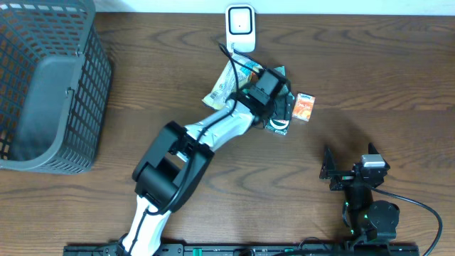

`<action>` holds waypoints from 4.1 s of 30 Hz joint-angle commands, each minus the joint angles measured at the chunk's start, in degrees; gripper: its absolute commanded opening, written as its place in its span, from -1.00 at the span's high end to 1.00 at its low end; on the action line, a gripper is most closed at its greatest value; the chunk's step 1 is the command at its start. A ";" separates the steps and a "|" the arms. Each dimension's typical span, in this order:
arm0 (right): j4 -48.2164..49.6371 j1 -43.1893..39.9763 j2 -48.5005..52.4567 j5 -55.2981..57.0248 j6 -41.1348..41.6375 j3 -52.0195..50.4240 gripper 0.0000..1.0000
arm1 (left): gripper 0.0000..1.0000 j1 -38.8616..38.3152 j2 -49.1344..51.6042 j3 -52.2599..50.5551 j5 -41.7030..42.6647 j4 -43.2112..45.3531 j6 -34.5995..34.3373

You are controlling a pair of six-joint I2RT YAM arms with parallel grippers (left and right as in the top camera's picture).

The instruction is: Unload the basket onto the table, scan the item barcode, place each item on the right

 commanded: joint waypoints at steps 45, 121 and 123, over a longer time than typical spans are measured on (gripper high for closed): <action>-0.07 -0.79 -0.26 0.02 -0.02 -0.22 -0.99 | -0.95 41.99 -48.52 2.21 -22.58 -59.14 2.12; 22.08 -0.61 31.12 -14.78 16.70 35.52 -0.99 | -0.95 41.99 -46.80 2.21 -22.58 -57.44 2.12; 14.14 -0.61 37.35 -15.87 12.59 41.64 -0.99 | -0.96 41.99 -46.80 2.23 -22.58 -57.44 2.12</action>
